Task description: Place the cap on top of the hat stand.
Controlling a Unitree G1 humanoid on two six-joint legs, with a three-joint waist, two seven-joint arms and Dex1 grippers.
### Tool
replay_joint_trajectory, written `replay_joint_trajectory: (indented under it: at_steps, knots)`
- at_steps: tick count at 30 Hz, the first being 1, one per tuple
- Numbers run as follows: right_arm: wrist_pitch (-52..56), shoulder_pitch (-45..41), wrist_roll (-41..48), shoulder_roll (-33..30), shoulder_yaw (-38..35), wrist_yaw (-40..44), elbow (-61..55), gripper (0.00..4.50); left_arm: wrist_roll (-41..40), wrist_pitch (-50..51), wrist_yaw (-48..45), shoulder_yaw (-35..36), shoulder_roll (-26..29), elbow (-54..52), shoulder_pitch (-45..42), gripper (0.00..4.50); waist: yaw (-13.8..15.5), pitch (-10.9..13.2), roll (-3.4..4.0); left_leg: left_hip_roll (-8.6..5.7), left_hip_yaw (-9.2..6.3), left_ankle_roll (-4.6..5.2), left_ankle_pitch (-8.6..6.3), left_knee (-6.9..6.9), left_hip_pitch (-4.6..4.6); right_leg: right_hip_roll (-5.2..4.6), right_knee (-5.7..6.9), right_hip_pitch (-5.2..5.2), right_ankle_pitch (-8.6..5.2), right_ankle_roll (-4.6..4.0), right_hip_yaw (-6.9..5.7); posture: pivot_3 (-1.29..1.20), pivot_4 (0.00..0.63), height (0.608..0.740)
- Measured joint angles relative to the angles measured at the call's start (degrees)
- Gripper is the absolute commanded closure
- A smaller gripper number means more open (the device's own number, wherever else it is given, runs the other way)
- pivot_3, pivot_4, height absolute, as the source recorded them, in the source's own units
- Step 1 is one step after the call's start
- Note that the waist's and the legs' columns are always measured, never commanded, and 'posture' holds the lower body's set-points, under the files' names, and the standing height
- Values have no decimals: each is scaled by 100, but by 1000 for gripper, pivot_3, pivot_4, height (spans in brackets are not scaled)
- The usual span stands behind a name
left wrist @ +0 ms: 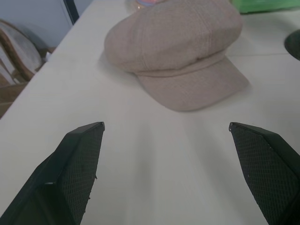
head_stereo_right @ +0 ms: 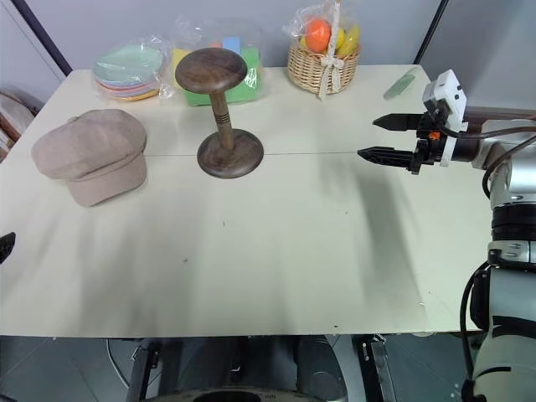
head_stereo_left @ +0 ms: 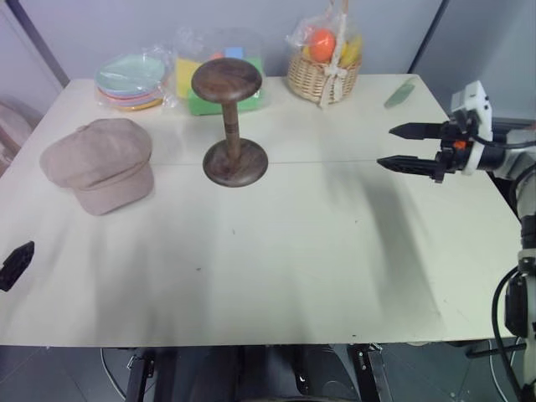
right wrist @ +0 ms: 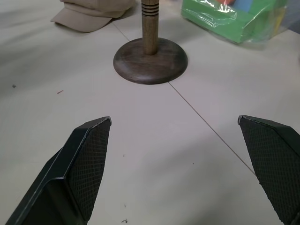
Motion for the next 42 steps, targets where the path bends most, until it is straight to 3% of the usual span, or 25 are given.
replay_joint_trajectory:
  at_steps: [14,20,24,28,34,42]
  knots:
    - [-107,99,-1,29,0,-179,-10,60,436,-12,-33,-280,60,-234,-97,0,7,0,0,-1,2,0,0,4,0,3,4,2,1,2,0,0,150,740]
    - [503,284,397,-29,-56,-212,-1277,60,1675,-521,-73,-1284,769,-1085,-11,0,17,0,1,-2,3,0,1,-1,0,4,5,0,1,3,2,0,150,740]
    - [1597,817,1298,-126,-286,-396,-3038,60,3123,-976,220,-2650,1293,-1148,-422,0,40,0,2,-2,-4,0,1,-4,-1,6,15,-3,2,4,-1,0,150,740]
    - [2585,1014,2311,-141,-601,-877,-4415,60,4545,-1451,857,-3884,1472,-548,-1397,0,43,-1,2,-2,-5,1,1,-1,1,8,16,0,8,14,-2,0,150,740]
    - [3233,1146,3198,-139,-887,-1555,-5204,60,6036,-1875,1752,-5207,1213,870,-2713,0,34,0,-2,1,-6,2,1,1,-2,24,18,-3,15,27,-3,0,150,740]
    - [3315,1210,3611,-187,-1092,-2172,-5328,60,7041,-2022,2641,-5972,769,2740,-3965,0,44,-1,-4,0,-12,3,1,8,-2,27,32,-3,18,33,-7,0,150,740]
